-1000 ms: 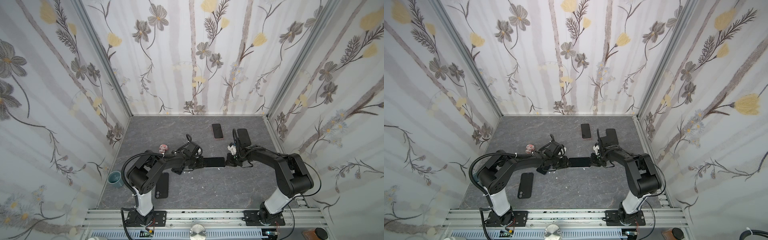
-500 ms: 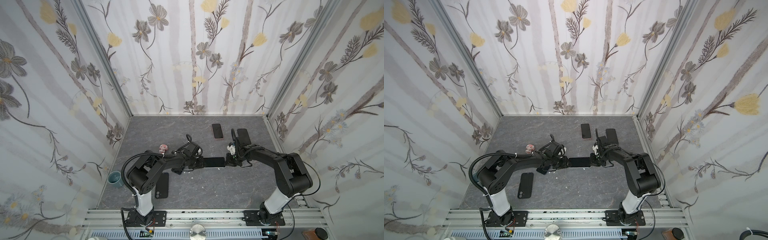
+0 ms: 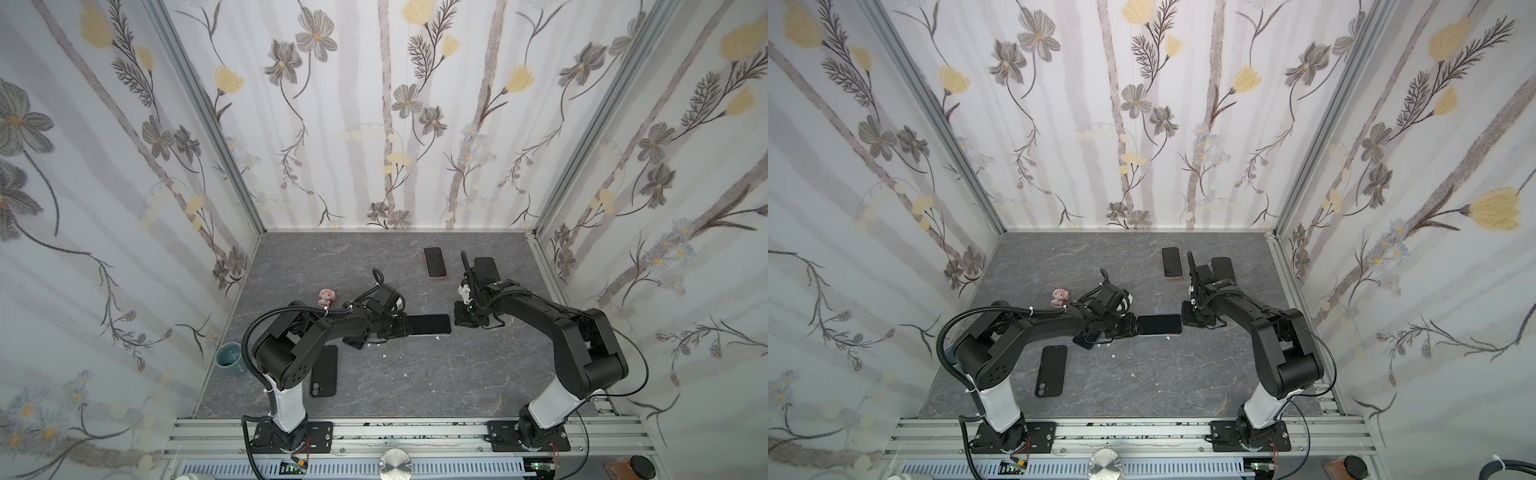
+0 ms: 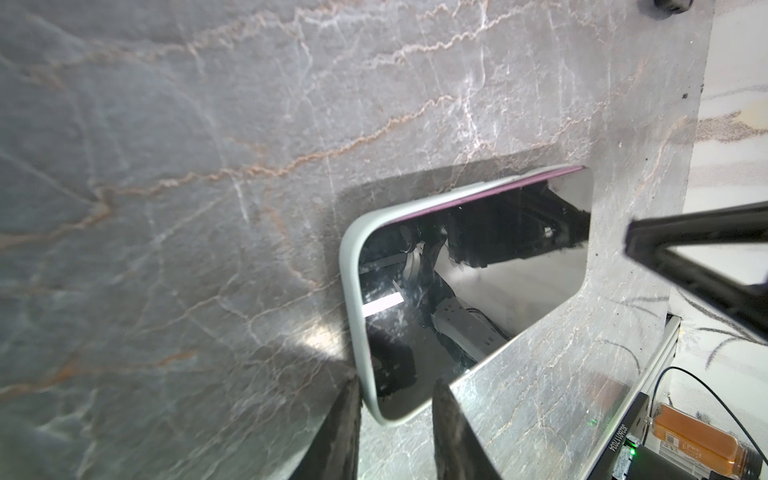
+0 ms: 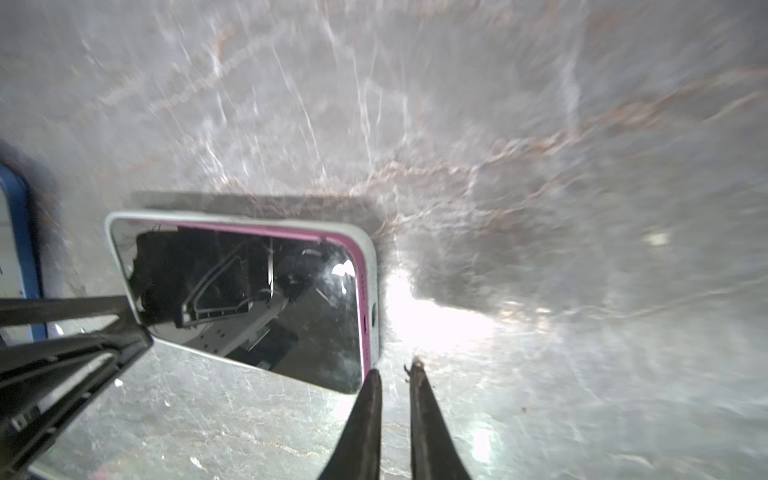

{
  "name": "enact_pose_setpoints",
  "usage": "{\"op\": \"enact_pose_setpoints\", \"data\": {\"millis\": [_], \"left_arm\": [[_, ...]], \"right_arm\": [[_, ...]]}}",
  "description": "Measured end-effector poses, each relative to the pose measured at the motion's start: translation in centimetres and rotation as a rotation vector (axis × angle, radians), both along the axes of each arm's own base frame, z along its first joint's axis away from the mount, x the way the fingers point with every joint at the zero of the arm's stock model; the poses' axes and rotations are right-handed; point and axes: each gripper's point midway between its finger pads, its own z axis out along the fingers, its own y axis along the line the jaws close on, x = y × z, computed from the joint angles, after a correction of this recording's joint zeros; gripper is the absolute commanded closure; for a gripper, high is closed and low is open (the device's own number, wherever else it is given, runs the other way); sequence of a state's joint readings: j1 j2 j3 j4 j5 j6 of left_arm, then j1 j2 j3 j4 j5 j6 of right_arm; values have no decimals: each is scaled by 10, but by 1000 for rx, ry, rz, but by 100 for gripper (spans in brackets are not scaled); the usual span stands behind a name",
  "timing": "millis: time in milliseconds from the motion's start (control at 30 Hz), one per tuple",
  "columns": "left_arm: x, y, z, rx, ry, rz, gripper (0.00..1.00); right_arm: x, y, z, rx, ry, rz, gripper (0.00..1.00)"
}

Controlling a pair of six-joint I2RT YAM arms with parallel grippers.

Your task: Put the phone into the phone case

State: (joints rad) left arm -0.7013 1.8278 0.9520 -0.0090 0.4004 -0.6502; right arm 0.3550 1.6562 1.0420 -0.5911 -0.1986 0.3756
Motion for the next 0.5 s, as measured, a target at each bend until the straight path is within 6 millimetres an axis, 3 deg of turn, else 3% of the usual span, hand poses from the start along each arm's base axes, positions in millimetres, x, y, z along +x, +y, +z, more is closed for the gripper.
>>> {"op": "enact_pose_setpoints", "data": {"millis": [333, 500], "left_arm": [[-2, 1, 0, 1, 1, 0, 68], [-2, 1, 0, 1, 1, 0, 68]], "right_arm": [[-5, 7, -3, 29, 29, 17, 88], [-9, 12, -14, 51, 62, 26, 88]]}}
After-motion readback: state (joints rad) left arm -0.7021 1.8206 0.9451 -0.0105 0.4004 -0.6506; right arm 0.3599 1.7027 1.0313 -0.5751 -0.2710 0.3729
